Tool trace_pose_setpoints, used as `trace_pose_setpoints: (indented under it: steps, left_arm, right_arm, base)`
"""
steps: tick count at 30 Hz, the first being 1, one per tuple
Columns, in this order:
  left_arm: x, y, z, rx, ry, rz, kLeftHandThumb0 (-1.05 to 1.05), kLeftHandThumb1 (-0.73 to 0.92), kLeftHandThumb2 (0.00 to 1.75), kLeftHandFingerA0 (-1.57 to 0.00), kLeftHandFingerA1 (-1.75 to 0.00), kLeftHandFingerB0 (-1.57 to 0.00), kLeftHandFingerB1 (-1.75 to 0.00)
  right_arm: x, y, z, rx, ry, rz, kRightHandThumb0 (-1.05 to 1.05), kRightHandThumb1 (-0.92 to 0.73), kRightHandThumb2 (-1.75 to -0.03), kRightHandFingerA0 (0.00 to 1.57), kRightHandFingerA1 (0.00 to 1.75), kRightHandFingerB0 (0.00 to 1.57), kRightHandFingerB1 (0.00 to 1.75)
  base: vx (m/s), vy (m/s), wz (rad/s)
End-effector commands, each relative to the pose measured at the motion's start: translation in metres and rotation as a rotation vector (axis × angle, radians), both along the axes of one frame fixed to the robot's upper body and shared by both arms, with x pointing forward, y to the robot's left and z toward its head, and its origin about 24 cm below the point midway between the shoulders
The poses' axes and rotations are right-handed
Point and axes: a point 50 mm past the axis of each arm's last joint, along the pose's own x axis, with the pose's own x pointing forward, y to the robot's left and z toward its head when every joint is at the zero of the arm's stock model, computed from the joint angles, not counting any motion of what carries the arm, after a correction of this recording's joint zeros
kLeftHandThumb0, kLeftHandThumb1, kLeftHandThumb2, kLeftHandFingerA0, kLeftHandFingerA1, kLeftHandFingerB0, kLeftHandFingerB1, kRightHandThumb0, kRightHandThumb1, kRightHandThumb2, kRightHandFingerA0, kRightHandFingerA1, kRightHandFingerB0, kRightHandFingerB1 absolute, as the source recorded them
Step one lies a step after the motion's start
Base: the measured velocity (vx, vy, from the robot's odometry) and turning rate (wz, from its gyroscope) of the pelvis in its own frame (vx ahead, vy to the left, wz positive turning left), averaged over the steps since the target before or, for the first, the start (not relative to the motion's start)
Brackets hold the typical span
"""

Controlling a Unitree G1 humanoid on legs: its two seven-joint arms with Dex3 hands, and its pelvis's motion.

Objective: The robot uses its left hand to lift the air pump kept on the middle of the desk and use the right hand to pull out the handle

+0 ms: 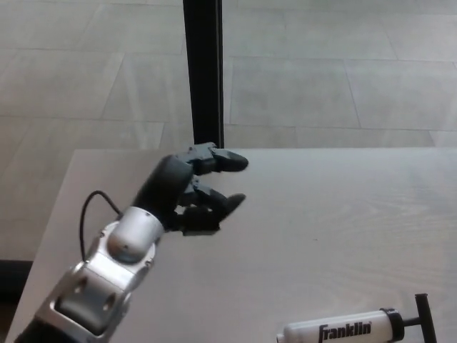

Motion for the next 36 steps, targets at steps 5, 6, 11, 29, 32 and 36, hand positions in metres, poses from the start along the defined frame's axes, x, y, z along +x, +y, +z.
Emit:
trace_pose_setpoints:
  steps: [5,6,11,29,32,36]
  left_arm:
    - [-0.031,-0.055,-0.021,0.762,-0.131,-0.155,-0.54,0.69,0.61,-0.53,-0.93,-0.48,-0.67]
    - [-0.032,-0.057,-0.022,0.818,-0.147,-0.163,-0.60,0.71,0.61,-0.55,-0.95,-0.48,-0.66]
    - [-0.039,-0.065,-0.025,0.836,-0.132,-0.172,-0.61,0.75,0.63,-0.54,-0.86,-0.45,-0.62]
    - [-0.069,-0.126,-0.029,0.819,-0.050,-0.227,-0.75,0.81,0.65,-0.40,-0.72,-0.31,-0.53]
    - [-0.071,-0.129,-0.028,0.796,-0.045,-0.228,-0.76,0.83,0.66,-0.37,-0.72,-0.30,-0.53]
    - [-0.072,-0.129,-0.025,0.784,-0.010,-0.228,-0.77,0.88,0.66,-0.36,-0.71,-0.27,-0.53]
  right_arm:
    - [0.006,0.004,0.005,-0.015,0.034,-0.068,-0.47,-0.72,-0.61,0.66,0.56,0.43,0.41]
    - [0.006,0.004,0.005,-0.022,0.038,-0.073,-0.47,-0.72,-0.61,0.66,0.56,0.44,0.42]
    - [0.008,0.005,0.005,-0.017,0.042,-0.076,-0.45,-0.72,-0.61,0.67,0.57,0.44,0.42]
    - [0.013,0.007,0.010,-0.031,0.049,-0.066,-0.44,-0.70,-0.61,0.64,0.60,0.44,0.43]
    - [0.014,0.007,0.011,-0.036,0.048,-0.065,-0.45,-0.70,-0.61,0.65,0.62,0.45,0.44]
    - [0.013,0.008,0.012,-0.055,0.049,-0.060,-0.45,-0.69,-0.61,0.63,0.62,0.46,0.45]
  base:
    - [0.00,0.000,0.00]
    - [0.00,0.000,0.00]
    - [0.00,0.000,0.00]
    - [0.00,0.000,0.00]
    - [0.00,0.000,0.00]
    - [0.00,0.000,0.00]
